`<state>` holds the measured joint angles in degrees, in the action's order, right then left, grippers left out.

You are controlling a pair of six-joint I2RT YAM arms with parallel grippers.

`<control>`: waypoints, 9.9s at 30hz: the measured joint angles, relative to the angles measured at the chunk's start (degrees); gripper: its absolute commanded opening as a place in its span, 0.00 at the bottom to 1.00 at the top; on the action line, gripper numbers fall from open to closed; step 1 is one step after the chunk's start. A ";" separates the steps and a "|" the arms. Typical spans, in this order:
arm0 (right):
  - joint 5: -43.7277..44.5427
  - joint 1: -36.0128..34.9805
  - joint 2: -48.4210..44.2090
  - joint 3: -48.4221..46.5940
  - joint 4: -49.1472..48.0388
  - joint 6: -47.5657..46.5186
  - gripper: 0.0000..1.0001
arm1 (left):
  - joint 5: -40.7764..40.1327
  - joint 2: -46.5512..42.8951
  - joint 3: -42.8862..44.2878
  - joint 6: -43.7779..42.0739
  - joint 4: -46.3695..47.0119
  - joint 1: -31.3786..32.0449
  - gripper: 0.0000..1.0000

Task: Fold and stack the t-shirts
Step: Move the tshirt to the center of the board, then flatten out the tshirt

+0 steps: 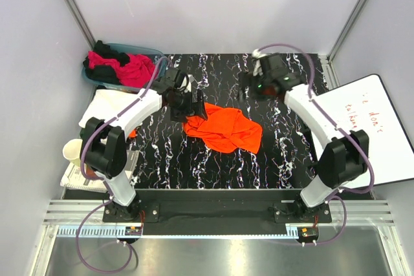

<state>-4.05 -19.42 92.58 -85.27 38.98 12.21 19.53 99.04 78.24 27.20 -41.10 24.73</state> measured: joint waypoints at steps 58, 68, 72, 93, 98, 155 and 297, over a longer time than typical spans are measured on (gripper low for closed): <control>-12.90 -9.40 3.50 6.60 -1.42 3.82 0.00 | -14.14 11.15 6.60 -5.66 -8.46 0.00 0.99; -9.88 -9.46 1.97 5.84 1.51 2.54 0.00 | -13.18 16.28 18.12 -5.79 -8.07 0.00 0.80; -6.84 -9.42 1.90 5.81 3.08 1.14 0.00 | -12.35 17.31 20.24 -5.81 -7.23 0.00 0.70; 5.11 5.01 -8.57 -8.07 7.69 -5.16 0.00 | -9.20 16.09 15.52 -6.03 -4.46 1.14 0.89; 6.62 5.01 -8.50 -8.07 8.83 -5.62 0.00 | -6.62 16.09 15.50 -7.15 -2.69 4.15 0.89; 8.44 4.61 -6.56 2.08 12.90 -6.54 0.00 | -21.09 4.42 17.79 -5.66 -6.73 5.46 0.97; 4.94 4.76 -39.36 -12.24 9.38 -2.78 0.00 | -21.90 -27.02 50.95 -14.75 -11.72 -9.14 0.00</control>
<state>0.89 -14.66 53.21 -97.51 48.36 9.43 -2.37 72.03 129.19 12.45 -52.82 15.59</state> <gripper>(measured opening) 0.011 0.012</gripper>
